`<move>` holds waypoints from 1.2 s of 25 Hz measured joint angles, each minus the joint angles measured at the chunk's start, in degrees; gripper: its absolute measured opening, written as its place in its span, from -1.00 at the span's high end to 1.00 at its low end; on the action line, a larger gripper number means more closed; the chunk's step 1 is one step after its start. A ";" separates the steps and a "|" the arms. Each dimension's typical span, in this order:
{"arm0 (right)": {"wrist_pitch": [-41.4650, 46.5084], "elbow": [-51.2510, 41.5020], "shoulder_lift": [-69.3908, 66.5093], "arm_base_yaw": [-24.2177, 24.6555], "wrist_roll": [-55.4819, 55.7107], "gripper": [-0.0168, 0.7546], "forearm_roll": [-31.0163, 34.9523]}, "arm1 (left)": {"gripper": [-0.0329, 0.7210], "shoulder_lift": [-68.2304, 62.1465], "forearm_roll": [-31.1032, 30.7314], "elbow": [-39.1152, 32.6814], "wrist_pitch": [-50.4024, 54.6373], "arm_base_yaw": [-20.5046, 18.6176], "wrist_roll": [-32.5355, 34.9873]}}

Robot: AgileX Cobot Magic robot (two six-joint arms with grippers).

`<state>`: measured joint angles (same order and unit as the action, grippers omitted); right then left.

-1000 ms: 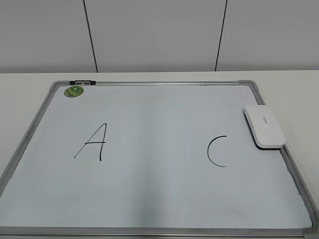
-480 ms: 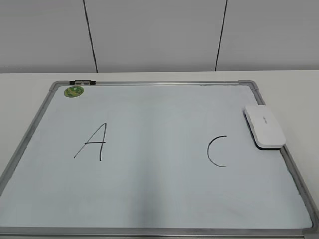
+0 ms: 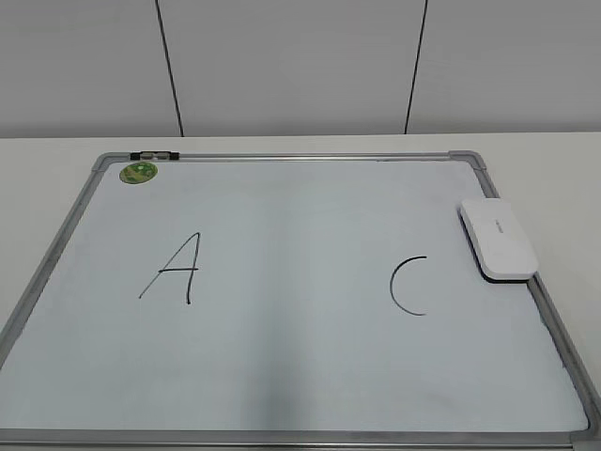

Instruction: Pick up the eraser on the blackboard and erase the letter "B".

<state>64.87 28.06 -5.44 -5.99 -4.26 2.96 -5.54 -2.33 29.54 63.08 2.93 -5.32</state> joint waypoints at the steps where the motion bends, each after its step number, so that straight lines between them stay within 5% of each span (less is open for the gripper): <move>1: 0.09 0.00 0.76 0.63 0.00 -0.48 0.00 | 0.21 0.68 0.00 0.00 0.00 -0.76 0.00; 30: 0.35 0.00 6.38 2.72 -0.09 -0.48 0.13 | 0.26 5.01 0.12 -0.14 0.09 -2.49 0.09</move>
<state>65.22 28.06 0.95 -3.28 -4.35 3.09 -0.54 -2.21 29.40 63.17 0.44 -5.23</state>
